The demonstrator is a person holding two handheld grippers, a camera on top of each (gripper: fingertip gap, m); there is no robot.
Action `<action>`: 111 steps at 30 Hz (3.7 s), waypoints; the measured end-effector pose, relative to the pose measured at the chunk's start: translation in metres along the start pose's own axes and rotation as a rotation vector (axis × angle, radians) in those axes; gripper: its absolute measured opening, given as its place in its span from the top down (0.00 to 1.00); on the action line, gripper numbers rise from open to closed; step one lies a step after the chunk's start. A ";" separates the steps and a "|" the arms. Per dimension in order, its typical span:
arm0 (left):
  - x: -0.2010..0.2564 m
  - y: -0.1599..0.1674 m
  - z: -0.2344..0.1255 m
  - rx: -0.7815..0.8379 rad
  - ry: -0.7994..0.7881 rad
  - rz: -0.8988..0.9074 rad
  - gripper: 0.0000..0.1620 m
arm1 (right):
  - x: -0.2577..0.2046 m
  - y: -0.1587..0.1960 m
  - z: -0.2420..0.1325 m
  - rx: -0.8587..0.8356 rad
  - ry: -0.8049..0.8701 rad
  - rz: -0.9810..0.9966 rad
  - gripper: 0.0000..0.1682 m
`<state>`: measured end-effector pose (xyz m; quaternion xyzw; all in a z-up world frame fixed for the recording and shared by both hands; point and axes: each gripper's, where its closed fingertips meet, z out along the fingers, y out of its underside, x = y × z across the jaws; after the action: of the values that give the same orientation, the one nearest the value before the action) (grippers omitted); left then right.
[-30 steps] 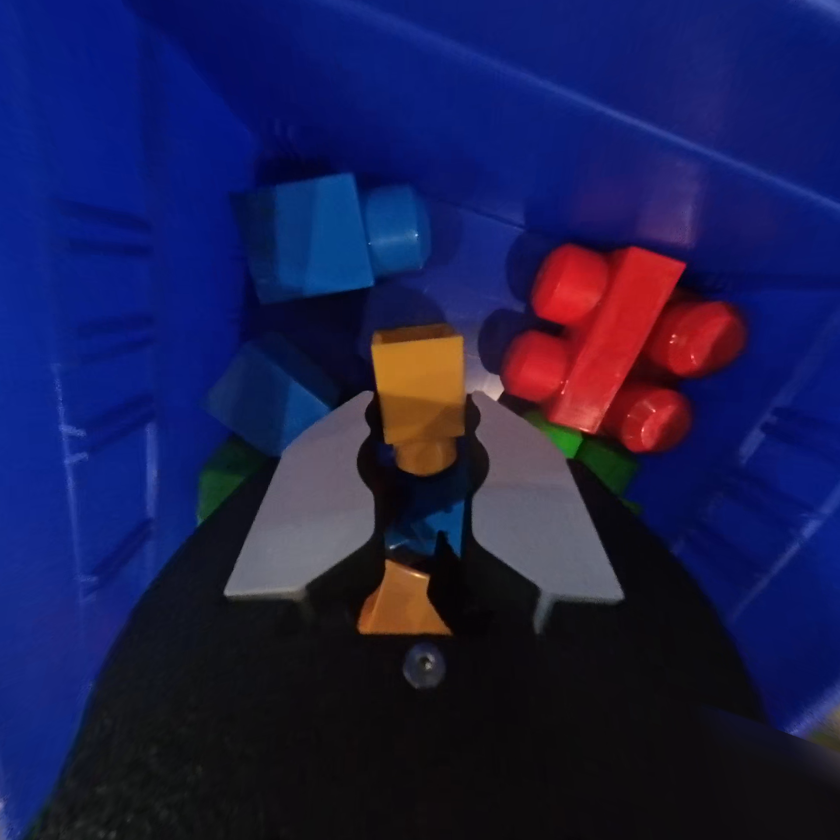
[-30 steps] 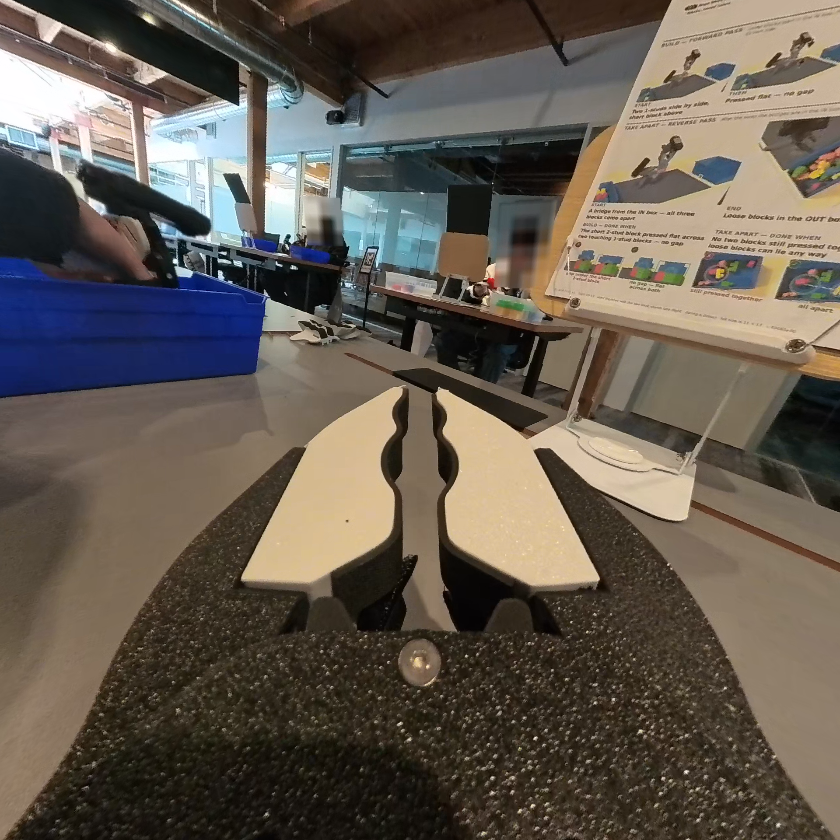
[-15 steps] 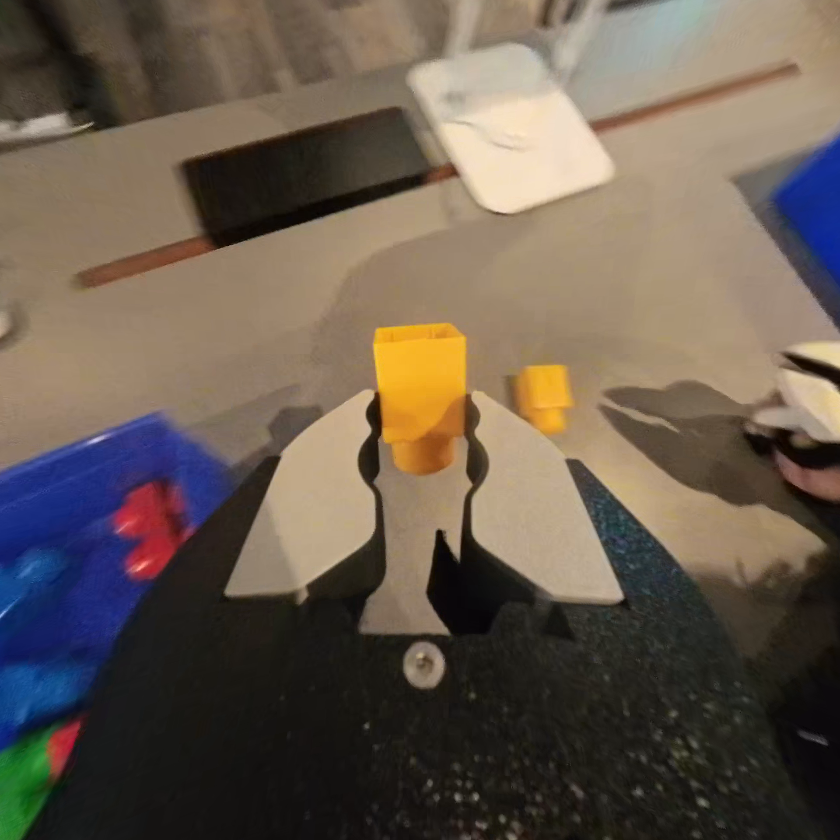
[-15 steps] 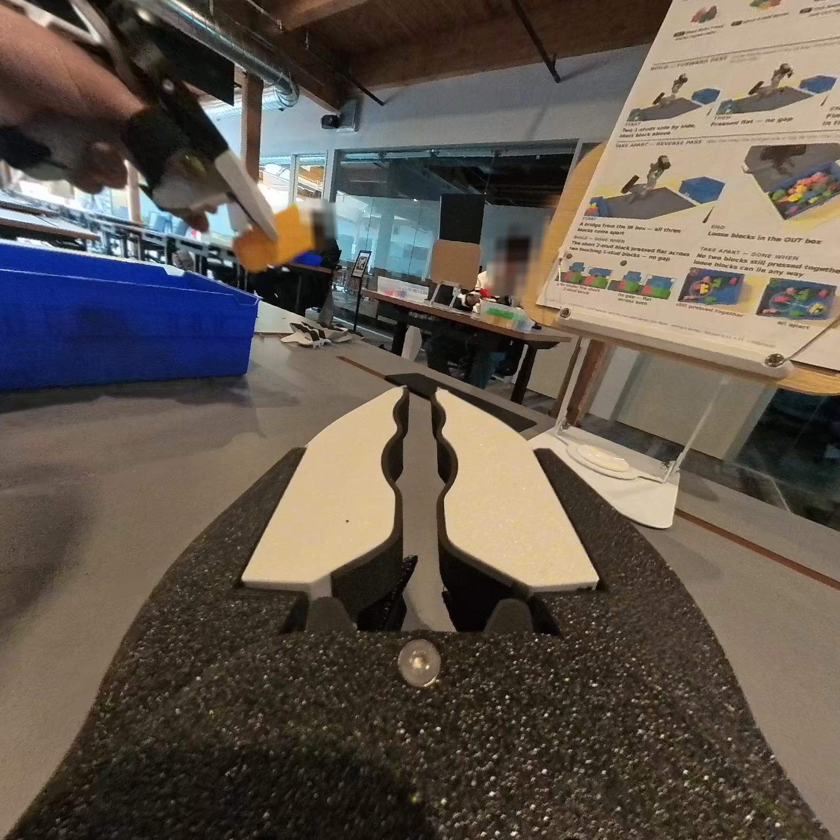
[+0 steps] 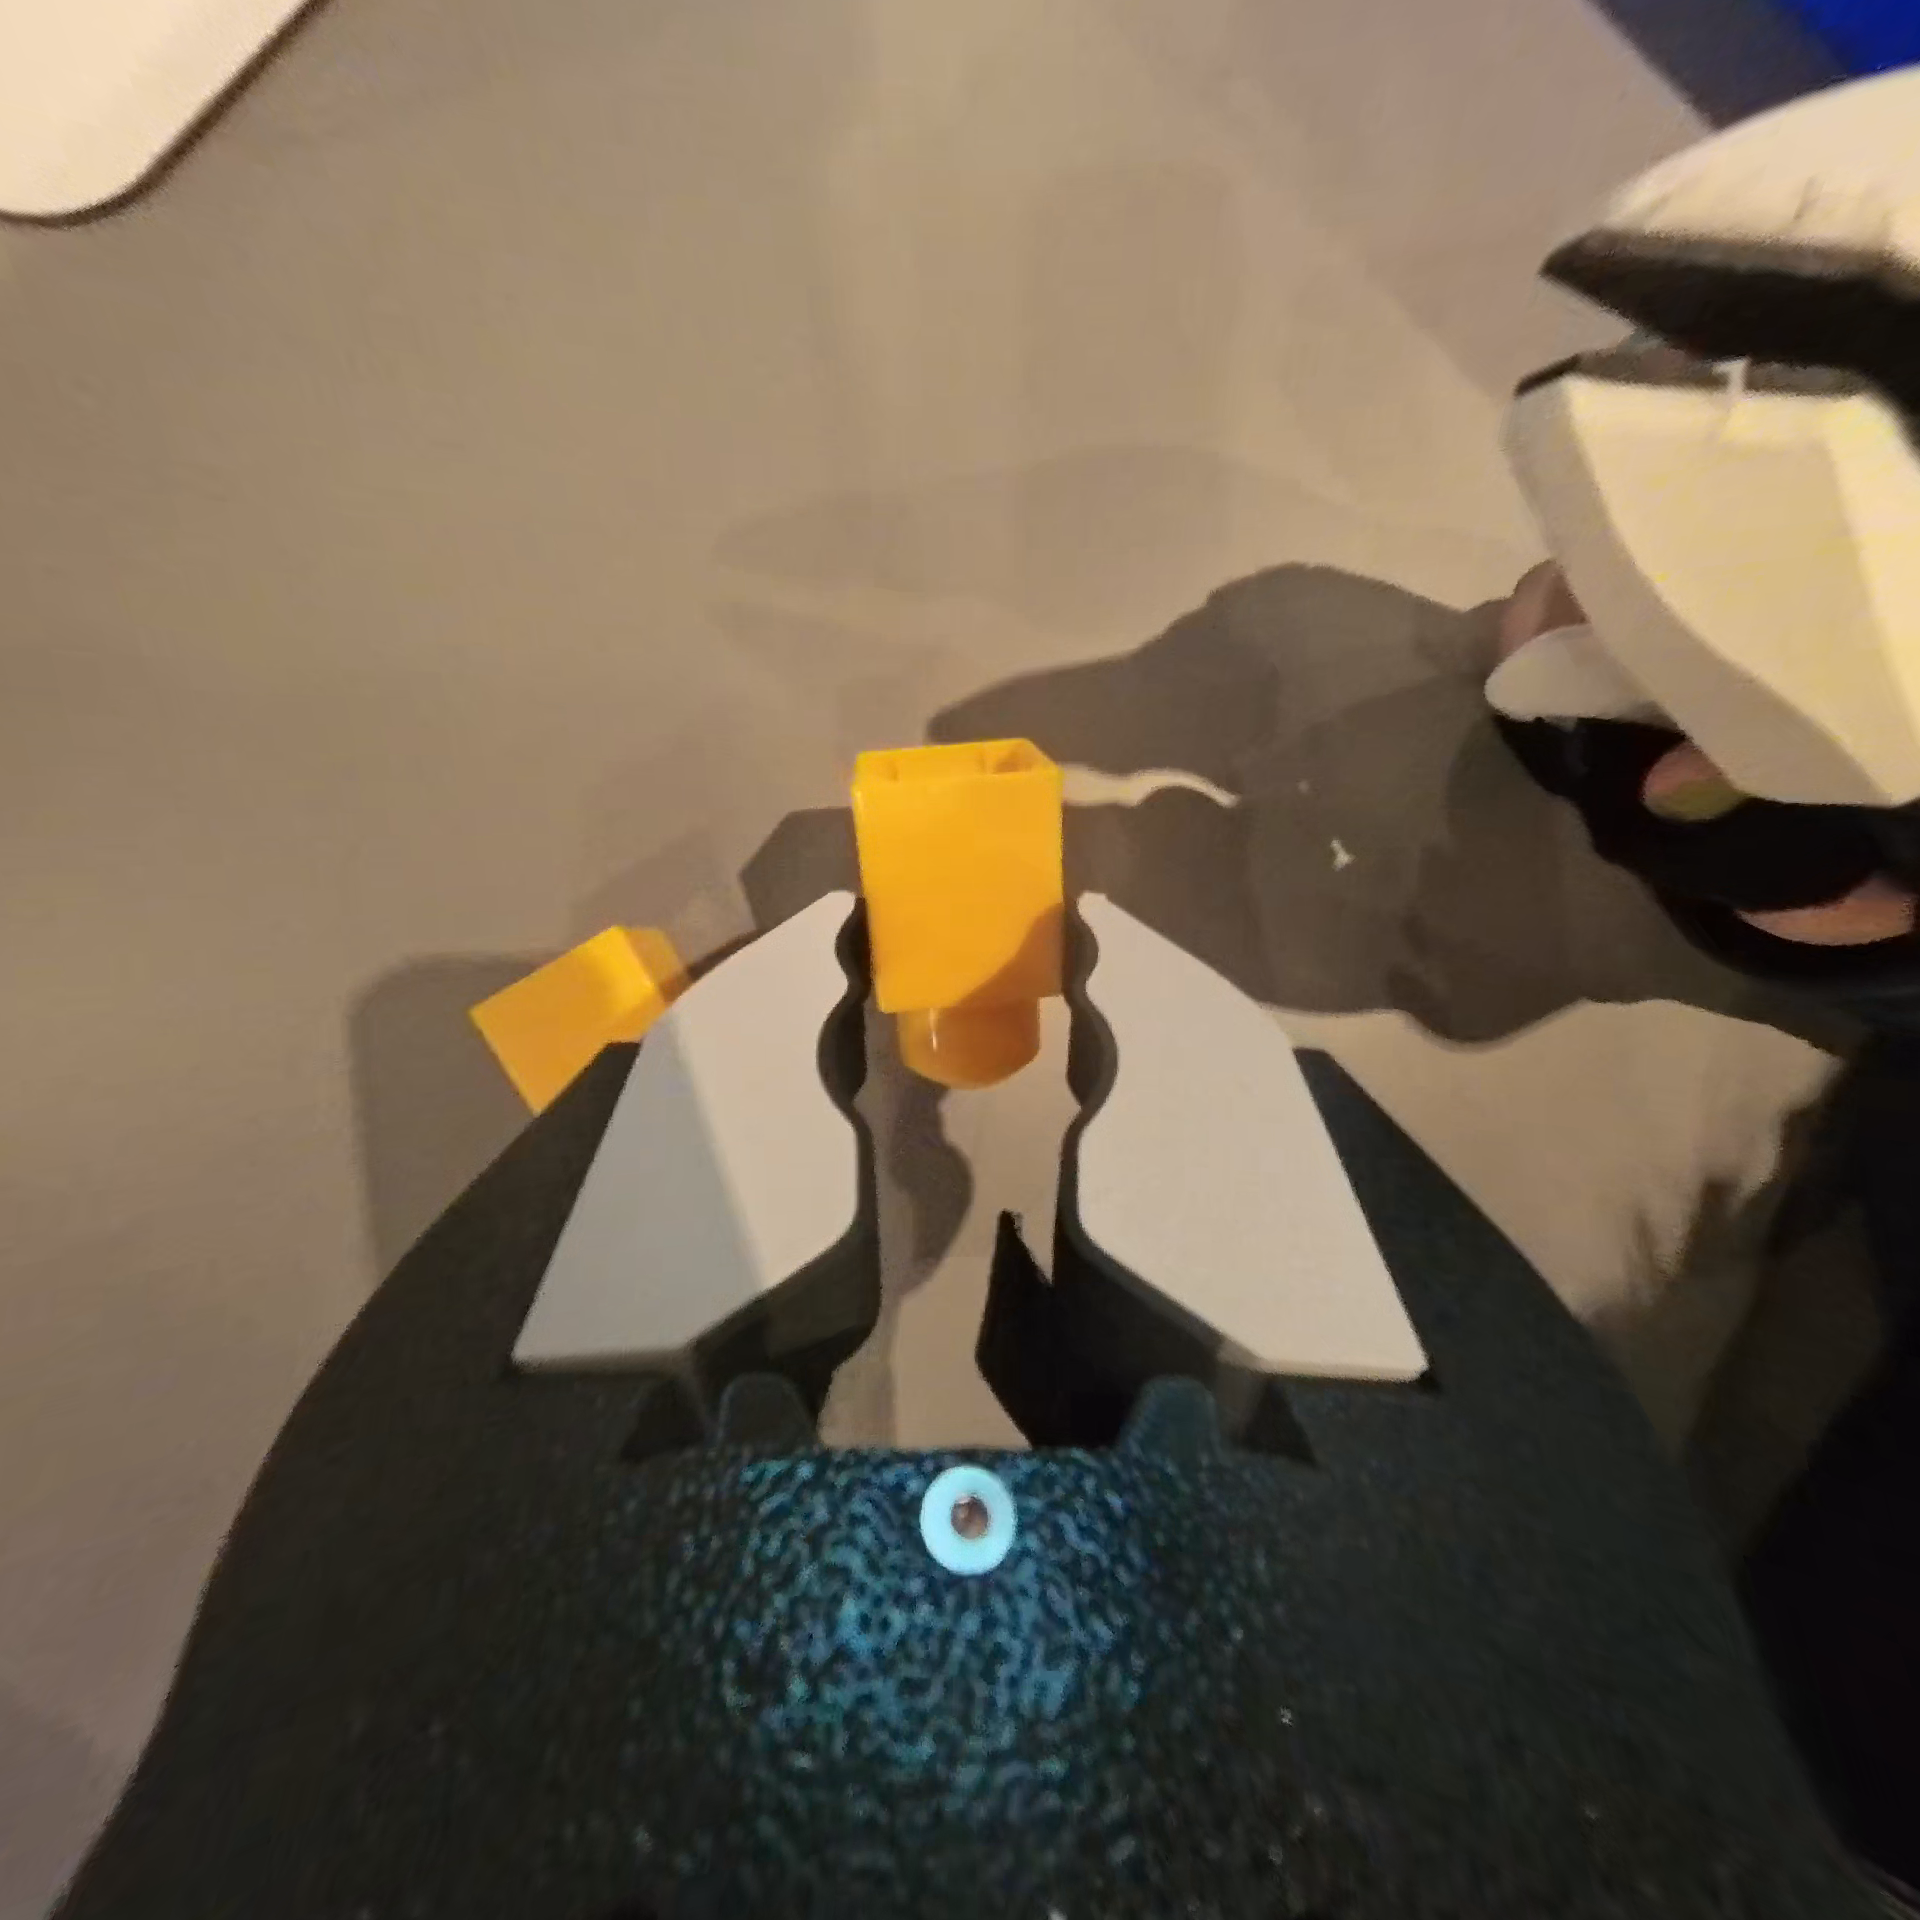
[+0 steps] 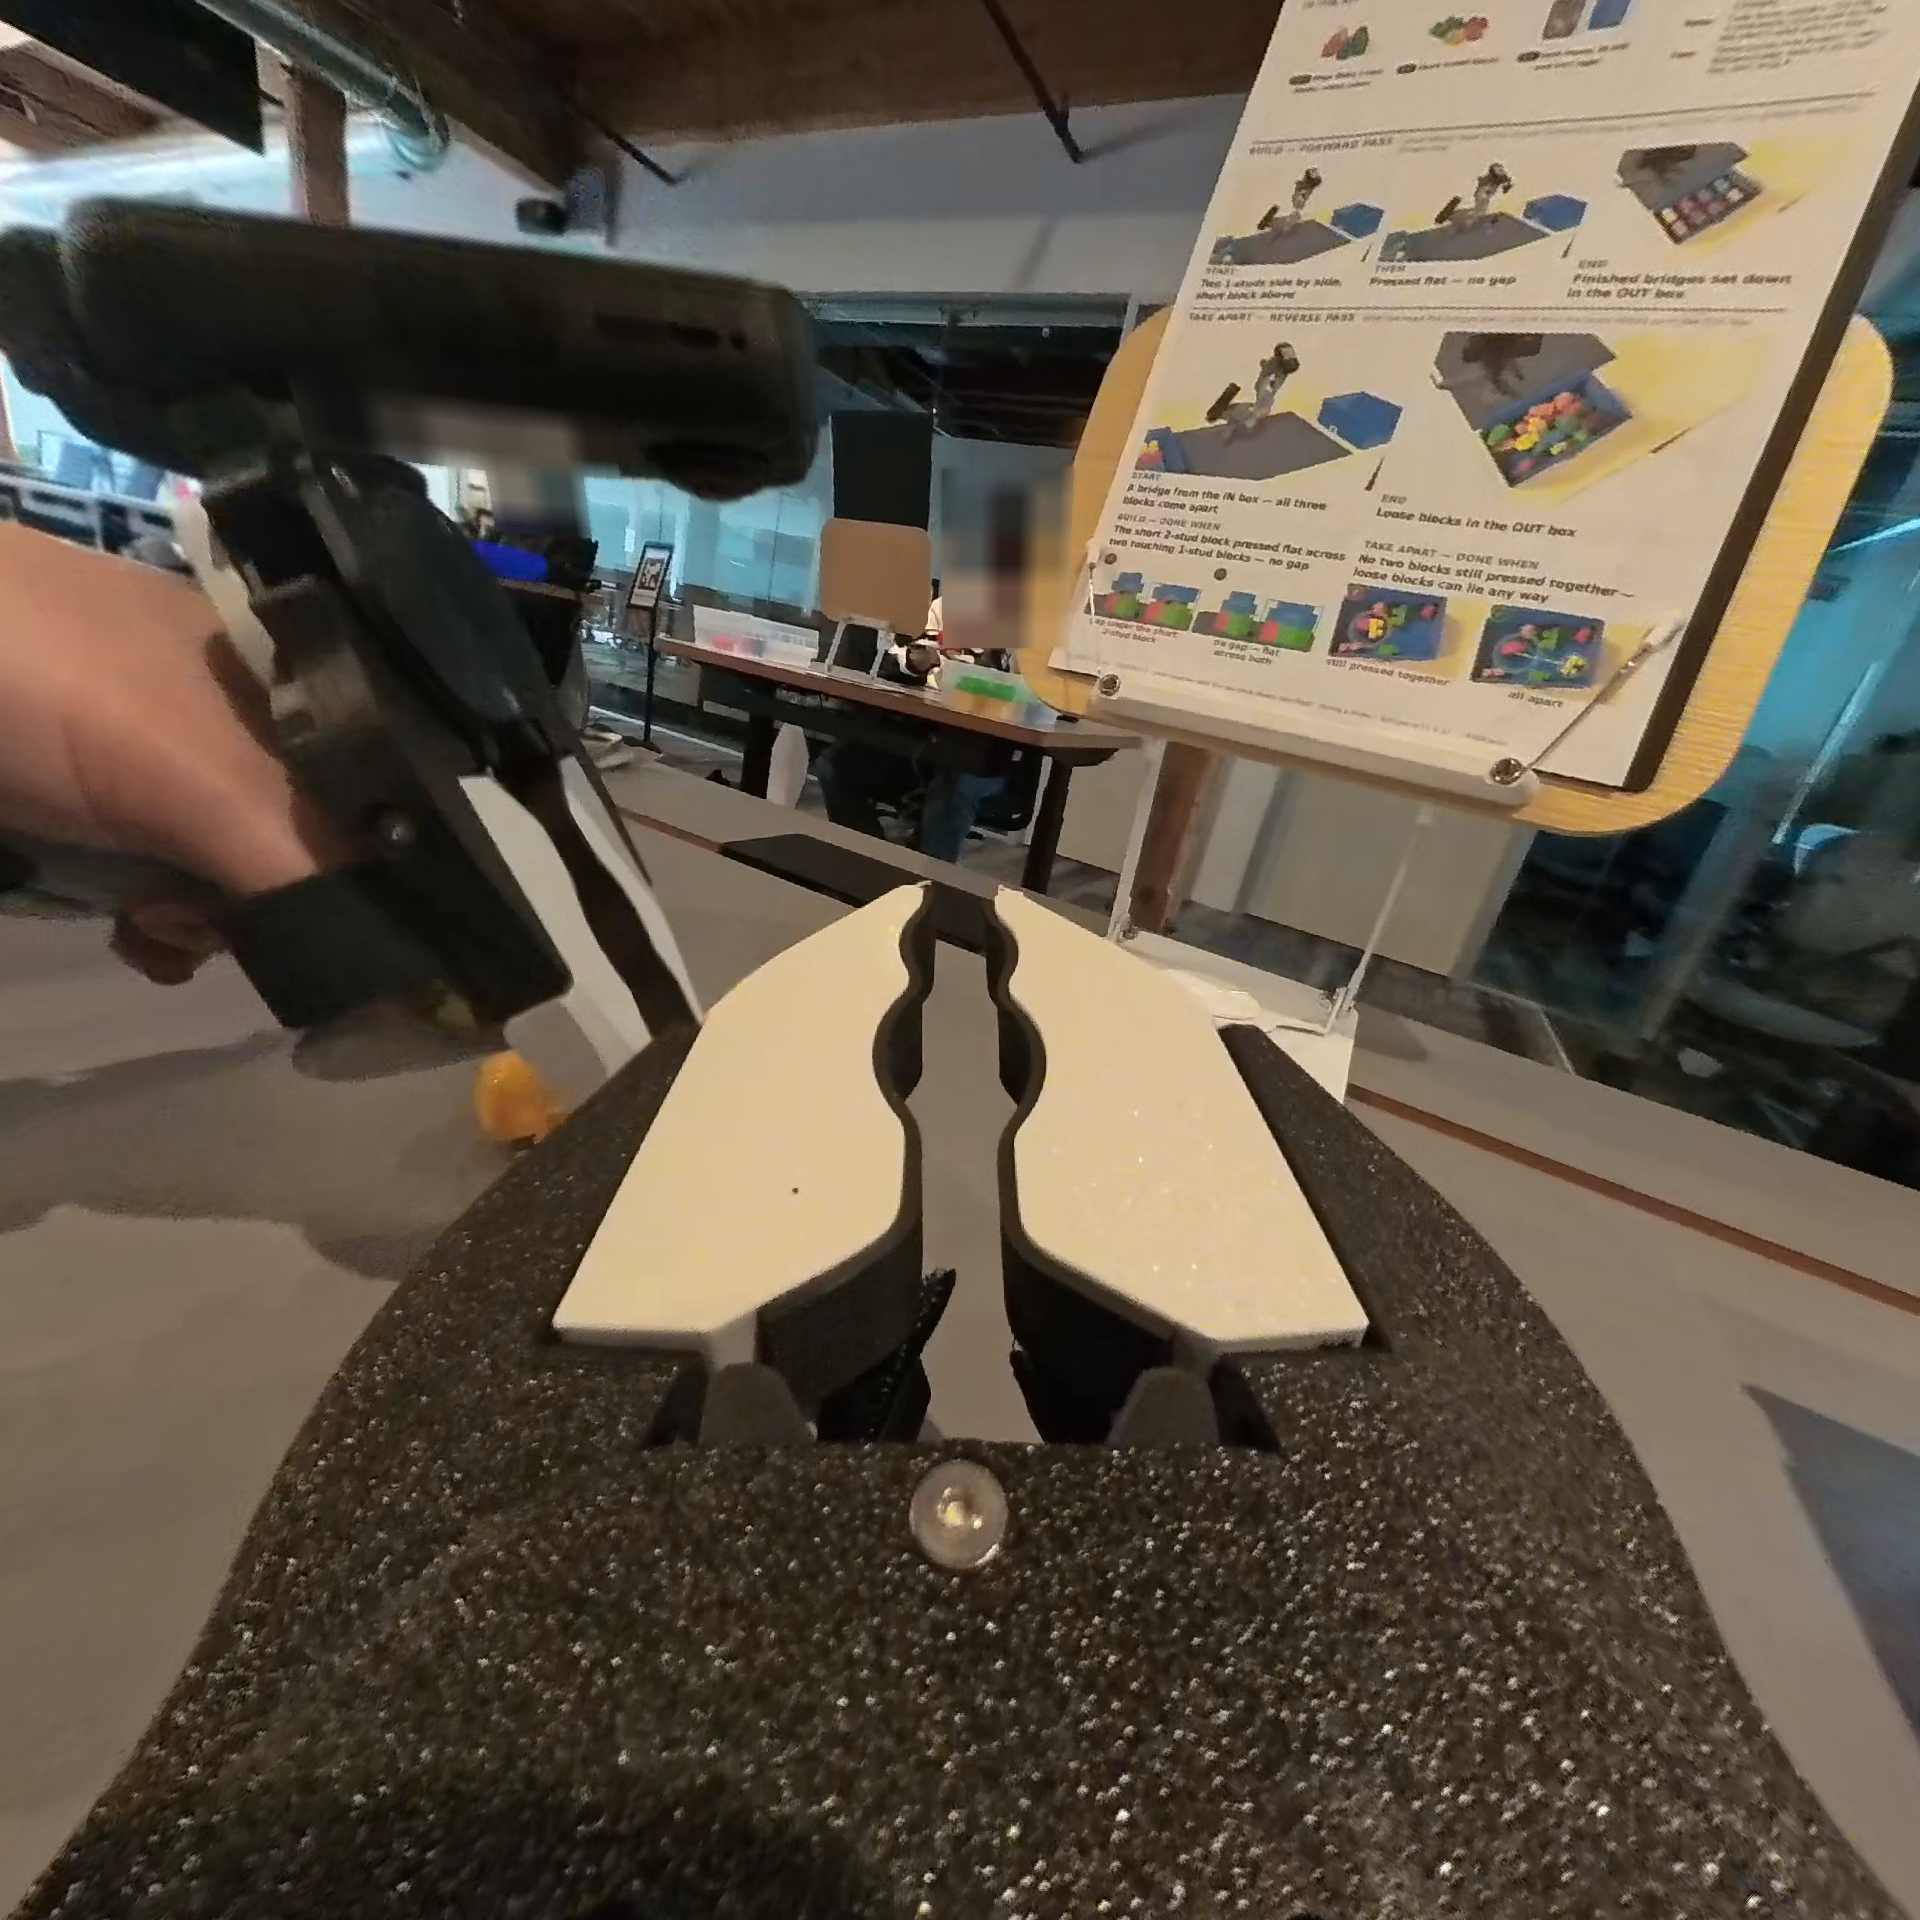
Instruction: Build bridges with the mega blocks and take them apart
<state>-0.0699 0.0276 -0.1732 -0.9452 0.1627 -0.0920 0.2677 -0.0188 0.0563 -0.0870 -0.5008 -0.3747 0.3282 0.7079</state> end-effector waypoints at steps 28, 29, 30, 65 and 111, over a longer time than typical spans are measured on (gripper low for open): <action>-0.062 0.033 -0.161 0.319 -0.453 -0.041 0.65 | -0.009 0.000 0.000 0.003 -0.036 -0.019 0.96; -0.076 0.047 -0.184 0.316 -0.499 -0.071 0.66 | -0.009 0.001 0.000 0.001 -0.036 -0.021 0.96; -0.092 0.063 -0.205 0.309 -0.545 -0.107 0.66 | -0.010 0.001 0.000 0.000 -0.037 -0.023 0.96; -0.296 0.226 -0.149 -0.159 -0.370 -0.710 0.72 | -0.025 0.001 0.001 0.007 -0.085 -0.103 0.96; -0.025 -0.054 0.043 -0.173 -0.102 0.506 0.89 | 0.032 0.004 -0.019 -0.025 0.095 -0.106 0.96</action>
<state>-0.0682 0.1005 -0.1824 -0.8973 0.3872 0.0398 0.2080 0.0133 0.0758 -0.0885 -0.5041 -0.3710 0.2613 0.7348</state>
